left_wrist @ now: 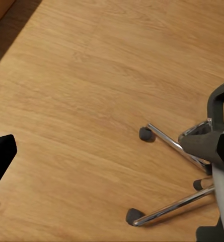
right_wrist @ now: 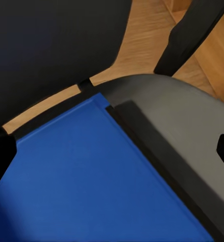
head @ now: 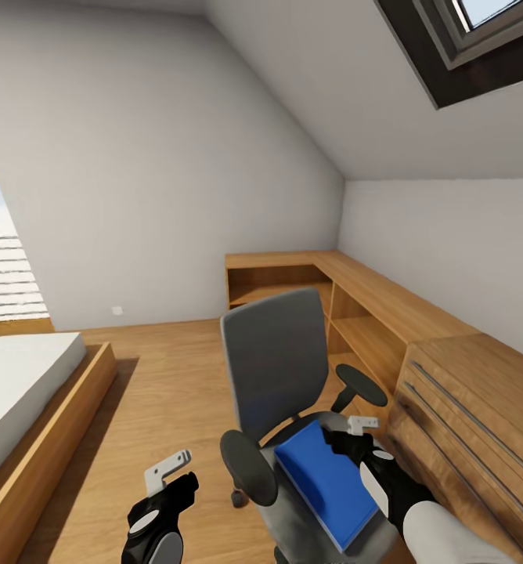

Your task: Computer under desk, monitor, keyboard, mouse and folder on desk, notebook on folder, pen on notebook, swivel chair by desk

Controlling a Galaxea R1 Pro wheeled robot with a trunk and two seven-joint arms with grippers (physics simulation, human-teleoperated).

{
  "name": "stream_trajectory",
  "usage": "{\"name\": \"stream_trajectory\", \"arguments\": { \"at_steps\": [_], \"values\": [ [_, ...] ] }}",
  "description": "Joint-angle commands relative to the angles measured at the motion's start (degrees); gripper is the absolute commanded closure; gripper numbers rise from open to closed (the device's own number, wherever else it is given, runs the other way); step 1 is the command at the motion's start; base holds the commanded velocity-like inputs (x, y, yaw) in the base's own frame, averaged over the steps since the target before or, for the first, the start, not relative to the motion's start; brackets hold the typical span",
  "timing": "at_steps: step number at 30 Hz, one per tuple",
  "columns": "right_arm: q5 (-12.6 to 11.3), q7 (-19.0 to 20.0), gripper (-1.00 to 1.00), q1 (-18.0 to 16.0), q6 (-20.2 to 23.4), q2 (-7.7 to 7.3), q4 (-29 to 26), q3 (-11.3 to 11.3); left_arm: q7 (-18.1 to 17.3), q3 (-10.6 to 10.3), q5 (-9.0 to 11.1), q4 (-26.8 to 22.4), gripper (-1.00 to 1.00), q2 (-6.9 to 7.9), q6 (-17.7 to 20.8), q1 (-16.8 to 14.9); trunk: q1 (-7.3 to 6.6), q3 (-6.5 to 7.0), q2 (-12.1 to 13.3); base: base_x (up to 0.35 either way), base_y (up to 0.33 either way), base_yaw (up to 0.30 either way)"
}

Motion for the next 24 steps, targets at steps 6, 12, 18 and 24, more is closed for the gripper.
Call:
{"name": "stream_trajectory", "arguments": {
  "at_steps": [6,12,18,24],
  "values": [
    [-0.5,0.4,-1.0,0.0,0.0,-0.01,0.0,-0.1,0.4,-0.1,0.3,-0.1,-1.0,0.0,0.3,-0.1,1.32,-1.14,-2.5,0.0,0.0,0.0],
    [-0.5,0.4,-1.0,0.0,0.0,-0.01,0.0,-0.1,0.4,-0.1,0.3,-0.1,-1.0,0.0,0.3,-0.1,2.64,-2.22,-4.9,0.0,0.0,0.0],
    [-0.5,0.4,-1.0,0.0,0.0,-0.01,0.1,-0.1,0.4,-0.1,0.3,-0.1,-1.0,0.0,0.3,-0.1,3.96,-3.3,-7.3,0.0,0.0,0.0],
    [-0.5,0.2,-1.0,0.0,-0.1,-0.05,0.0,-0.3,0.4,-0.1,0.2,-0.1,-1.0,0.0,0.3,-0.1,5.27,-4.37,-9.7,0.0,0.0,0.0]
  ]
}}
